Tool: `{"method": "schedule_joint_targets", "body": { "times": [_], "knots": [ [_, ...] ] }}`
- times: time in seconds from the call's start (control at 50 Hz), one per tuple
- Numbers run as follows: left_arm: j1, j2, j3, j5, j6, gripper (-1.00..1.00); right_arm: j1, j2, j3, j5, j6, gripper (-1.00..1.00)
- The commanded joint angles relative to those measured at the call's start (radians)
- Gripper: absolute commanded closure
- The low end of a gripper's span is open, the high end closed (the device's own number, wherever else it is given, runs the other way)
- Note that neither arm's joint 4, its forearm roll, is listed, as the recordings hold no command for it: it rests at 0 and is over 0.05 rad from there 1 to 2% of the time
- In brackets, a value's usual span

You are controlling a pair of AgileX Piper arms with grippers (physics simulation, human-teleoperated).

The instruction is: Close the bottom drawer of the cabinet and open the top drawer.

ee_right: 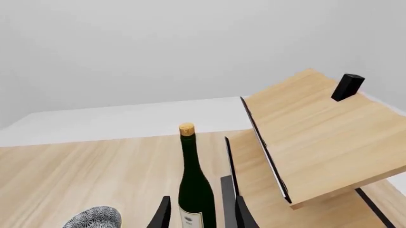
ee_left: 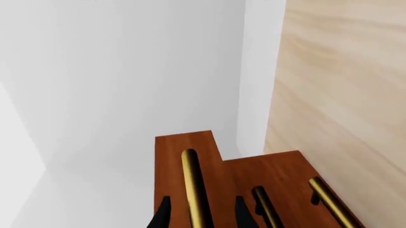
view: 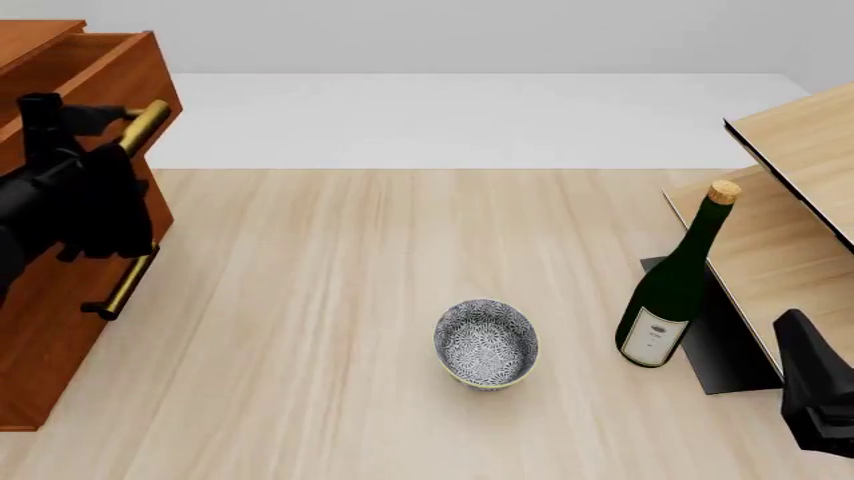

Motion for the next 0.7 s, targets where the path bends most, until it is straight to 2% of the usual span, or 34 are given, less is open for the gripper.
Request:
{"method": "schedule_joint_targets", "body": {
  "times": [0.02, 0.7],
  "knots": [
    [-0.008, 0.011, -0.005, -0.010, 0.001, -1.00, 0.001, 0.001, 0.000, -0.001, 0.000, -1.00],
    [-0.077, -0.006, -0.030, 0.031, -0.001, -1.00, -0.002, 0.004, 0.000, -0.003, 0.007, -1.00]
  ]
}}
